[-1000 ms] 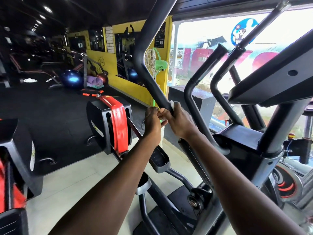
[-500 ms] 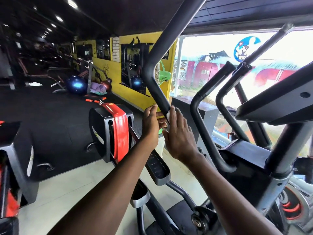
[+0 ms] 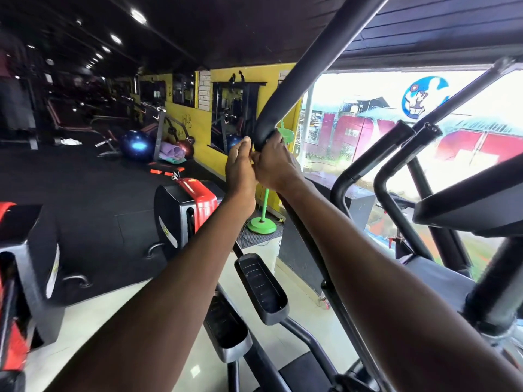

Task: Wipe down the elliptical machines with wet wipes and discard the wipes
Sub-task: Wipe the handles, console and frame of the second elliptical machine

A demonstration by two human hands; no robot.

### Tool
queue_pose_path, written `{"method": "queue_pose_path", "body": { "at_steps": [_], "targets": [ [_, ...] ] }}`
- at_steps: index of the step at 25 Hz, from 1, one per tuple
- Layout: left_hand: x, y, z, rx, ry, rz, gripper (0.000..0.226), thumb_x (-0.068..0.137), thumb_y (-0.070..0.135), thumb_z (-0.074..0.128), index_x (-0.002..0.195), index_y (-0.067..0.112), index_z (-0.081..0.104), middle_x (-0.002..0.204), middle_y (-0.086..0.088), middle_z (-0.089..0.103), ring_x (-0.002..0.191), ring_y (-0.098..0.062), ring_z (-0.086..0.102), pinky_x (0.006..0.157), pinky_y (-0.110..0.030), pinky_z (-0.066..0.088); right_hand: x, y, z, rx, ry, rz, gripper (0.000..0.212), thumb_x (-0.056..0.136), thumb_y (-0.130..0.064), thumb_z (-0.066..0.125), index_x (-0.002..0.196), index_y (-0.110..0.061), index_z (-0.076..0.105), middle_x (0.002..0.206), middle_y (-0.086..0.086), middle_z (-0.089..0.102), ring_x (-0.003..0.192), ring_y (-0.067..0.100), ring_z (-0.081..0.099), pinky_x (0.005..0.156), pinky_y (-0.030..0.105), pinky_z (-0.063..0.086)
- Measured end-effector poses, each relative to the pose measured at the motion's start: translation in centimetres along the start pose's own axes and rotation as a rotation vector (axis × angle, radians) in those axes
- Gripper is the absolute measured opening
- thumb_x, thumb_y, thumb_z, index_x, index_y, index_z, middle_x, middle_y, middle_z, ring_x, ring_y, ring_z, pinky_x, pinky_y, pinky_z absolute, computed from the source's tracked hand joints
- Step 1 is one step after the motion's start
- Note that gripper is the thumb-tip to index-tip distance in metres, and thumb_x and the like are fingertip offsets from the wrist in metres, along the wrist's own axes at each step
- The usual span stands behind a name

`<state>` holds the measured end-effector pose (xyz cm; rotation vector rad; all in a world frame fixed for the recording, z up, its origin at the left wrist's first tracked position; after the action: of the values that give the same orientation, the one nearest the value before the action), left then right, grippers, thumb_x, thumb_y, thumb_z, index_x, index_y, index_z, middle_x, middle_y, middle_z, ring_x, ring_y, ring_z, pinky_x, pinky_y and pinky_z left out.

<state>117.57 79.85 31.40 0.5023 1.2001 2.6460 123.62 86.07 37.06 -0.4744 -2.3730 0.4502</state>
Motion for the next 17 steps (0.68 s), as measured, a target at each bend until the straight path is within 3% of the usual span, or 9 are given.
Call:
{"method": "queue_pose_path", "body": {
  "at_steps": [2, 4, 6, 8, 10, 12, 14, 15, 17],
  "targets": [
    [0.9, 0.4, 0.1, 0.025, 0.008, 0.001, 0.028, 0.098, 0.031, 0.054, 0.117, 0.012, 0.063, 0.089, -0.002, 0.066, 0.084, -0.015, 0.061, 0.072, -0.028, 0.050, 0.8, 0.1, -0.2, 0.070, 0.052, 0.027, 0.045, 0.092, -0.029, 0.053, 0.123, -0.003, 0.035, 0.121, 0.020, 0.054, 0.108, 0.037, 0.056, 0.085, 0.041, 0.044],
    [1.0, 0.0, 0.4, 0.052, -0.006, -0.016, 0.037, 0.098, 0.033, 0.052, 0.119, 0.004, 0.061, 0.085, -0.017, 0.068, 0.080, -0.023, 0.060, 0.067, -0.030, 0.048, 0.4, 0.2, -0.3, 0.036, 0.084, -0.020, 0.036, 0.093, -0.031, 0.051, 0.115, -0.007, 0.037, 0.114, 0.018, 0.059, 0.100, 0.037, 0.060, 0.073, 0.039, 0.042],
    [0.9, -0.9, 0.4, 0.056, -0.003, -0.032, 0.042, 0.098, 0.033, 0.052, 0.118, -0.003, 0.059, 0.105, -0.029, 0.063, 0.096, -0.037, 0.062, 0.083, -0.040, 0.052, -0.4, 0.5, -0.6, -0.030, 0.102, -0.049, 0.032, 0.096, -0.037, 0.048, 0.108, -0.010, 0.036, 0.110, 0.018, 0.062, 0.096, 0.038, 0.062, 0.067, 0.038, 0.038],
    [0.4, -1.4, 0.5, 0.060, -0.012, -0.024, 0.029, 0.099, 0.031, 0.052, 0.096, 0.005, 0.064, 0.081, -0.016, 0.066, 0.092, -0.031, 0.061, 0.086, -0.039, 0.048, -1.1, 0.6, -0.7, -0.075, 0.111, -0.058, 0.030, 0.097, -0.039, 0.044, 0.103, -0.012, 0.033, 0.109, 0.019, 0.062, 0.096, 0.040, 0.062, 0.066, 0.038, 0.035],
    [-0.1, -1.9, 0.5, 0.058, -0.027, -0.029, 0.028, 0.099, 0.029, 0.051, 0.076, 0.015, 0.056, 0.063, 0.004, 0.051, 0.070, -0.016, 0.053, 0.070, -0.028, 0.045, -1.7, 0.9, -0.6, -0.111, 0.116, -0.053, 0.031, 0.098, -0.039, 0.042, 0.106, -0.010, 0.035, 0.109, 0.020, 0.061, 0.097, 0.041, 0.061, 0.066, 0.037, 0.033],
    [-0.3, -2.8, 0.0, 0.106, -0.036, -0.028, 0.033, 0.100, 0.030, 0.050, 0.069, 0.018, 0.050, 0.061, 0.003, 0.044, 0.058, -0.012, 0.043, 0.054, -0.024, 0.036, -2.9, 1.7, -0.3, -0.156, 0.127, -0.039, 0.035, 0.099, -0.038, 0.042, 0.114, -0.007, 0.038, 0.115, 0.020, 0.057, 0.101, 0.041, 0.060, 0.065, 0.037, 0.031],
    [-0.9, -3.3, -0.4, 0.115, -0.036, -0.034, 0.028, 0.100, 0.029, 0.048, 0.078, 0.015, 0.055, 0.068, -0.002, 0.051, 0.059, -0.014, 0.048, 0.049, -0.022, 0.038, -4.8, 2.6, 0.1, -0.221, 0.168, -0.063, 0.043, 0.100, -0.030, 0.040, 0.135, -0.005, 0.036, 0.132, 0.019, 0.050, 0.115, 0.039, 0.055, 0.074, 0.040, 0.039],
    [-1.1, -3.7, -0.7, 0.107, -0.036, -0.031, 0.024, 0.101, 0.027, 0.048, 0.085, 0.013, 0.060, 0.072, -0.004, 0.056, 0.062, -0.016, 0.053, 0.052, -0.021, 0.042, -6.0, 2.5, 0.2, -0.238, 0.224, -0.116, 0.048, 0.100, -0.024, 0.038, 0.143, -0.004, 0.033, 0.142, 0.019, 0.045, 0.126, 0.037, 0.049, 0.088, 0.042, 0.043],
    [-1.6, -4.6, -1.4, 0.080, -0.039, -0.037, 0.021, 0.101, 0.020, 0.047, 0.091, 0.012, 0.063, 0.079, -0.005, 0.063, 0.073, -0.018, 0.060, 0.062, -0.024, 0.046, -9.1, 1.6, 0.4, -0.163, 0.347, -0.294, 0.052, 0.095, -0.014, 0.031, 0.145, -0.001, 0.036, 0.150, 0.019, 0.038, 0.140, 0.033, 0.036, 0.115, 0.041, 0.029]
  ]
}}
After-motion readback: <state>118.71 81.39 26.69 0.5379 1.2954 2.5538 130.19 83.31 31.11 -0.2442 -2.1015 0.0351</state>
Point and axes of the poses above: each hand's wrist, its own x-axis towards the middle knuckle, its own z-axis out of the palm, y = z × x, the point moved 9 cm from there along x, towards the middle knuckle
